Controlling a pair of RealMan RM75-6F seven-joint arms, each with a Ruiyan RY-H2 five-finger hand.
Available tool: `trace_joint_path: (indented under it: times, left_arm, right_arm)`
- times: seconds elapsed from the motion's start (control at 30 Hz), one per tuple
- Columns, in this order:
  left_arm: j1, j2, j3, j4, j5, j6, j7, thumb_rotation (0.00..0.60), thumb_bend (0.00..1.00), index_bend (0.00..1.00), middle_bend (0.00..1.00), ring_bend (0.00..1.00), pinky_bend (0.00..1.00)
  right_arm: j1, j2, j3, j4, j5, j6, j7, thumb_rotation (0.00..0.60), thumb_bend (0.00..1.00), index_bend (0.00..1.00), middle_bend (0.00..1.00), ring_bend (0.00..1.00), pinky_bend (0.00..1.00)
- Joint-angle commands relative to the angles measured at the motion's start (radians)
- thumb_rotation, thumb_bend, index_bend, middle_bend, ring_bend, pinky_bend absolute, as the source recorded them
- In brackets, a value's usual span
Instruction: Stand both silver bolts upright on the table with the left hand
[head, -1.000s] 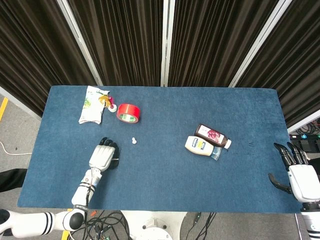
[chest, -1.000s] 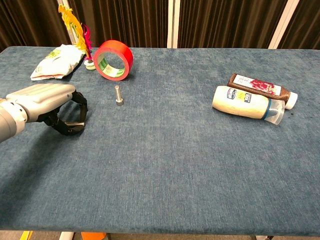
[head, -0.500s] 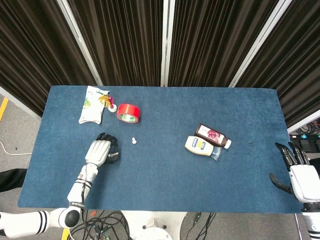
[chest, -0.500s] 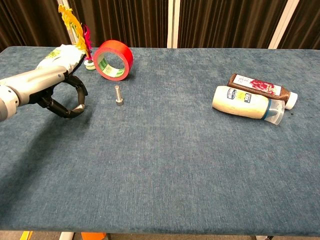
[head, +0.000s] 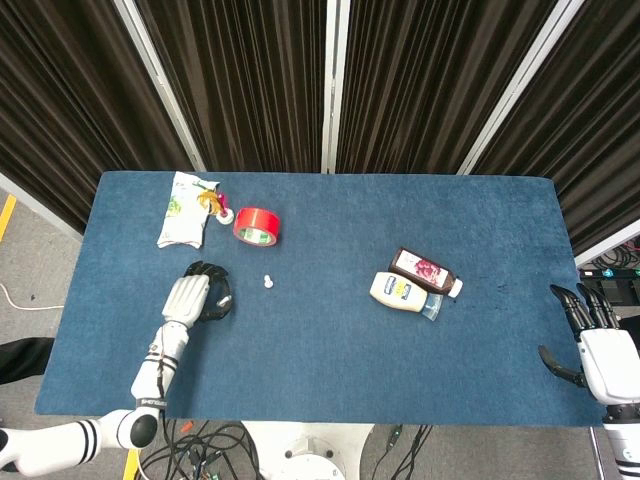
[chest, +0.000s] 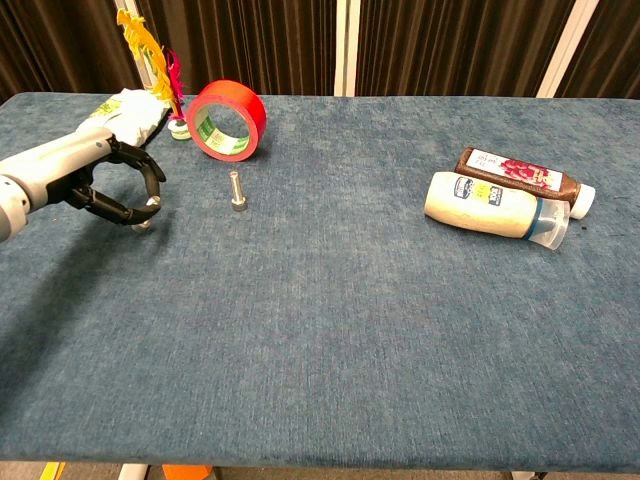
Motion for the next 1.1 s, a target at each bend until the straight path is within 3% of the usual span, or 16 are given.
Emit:
trace_joint_path:
  times: [0.03, 0.43, 1.1]
  left_arm:
    - [0.020, -0.025, 0.005, 0.043, 0.040, 0.019, -0.055, 0.590, 0.37, 0.54, 0.26, 0.14, 0.08]
    - [0.049, -0.044, 0.013, 0.106, 0.095, 0.034, -0.125, 0.586, 0.38, 0.53, 0.26, 0.13, 0.08]
    - [0.092, -0.016, 0.000, 0.086, 0.102, 0.054, -0.144, 0.587, 0.38, 0.52, 0.26, 0.13, 0.07]
  right_arm:
    - [0.000, -0.001, -0.001, 0.001, 0.000, -0.001, 0.000, 0.600, 0.21, 0.03, 0.13, 0.00, 0.00]
    - [-0.001, 0.001, -0.001, -0.003, -0.003, 0.001, -0.002, 0.600, 0.21, 0.03, 0.13, 0.00, 0.00]
    - [0.000, 0.002, -0.001, -0.005, -0.004, 0.002, -0.004, 0.600, 0.21, 0.03, 0.14, 0.00, 0.00]
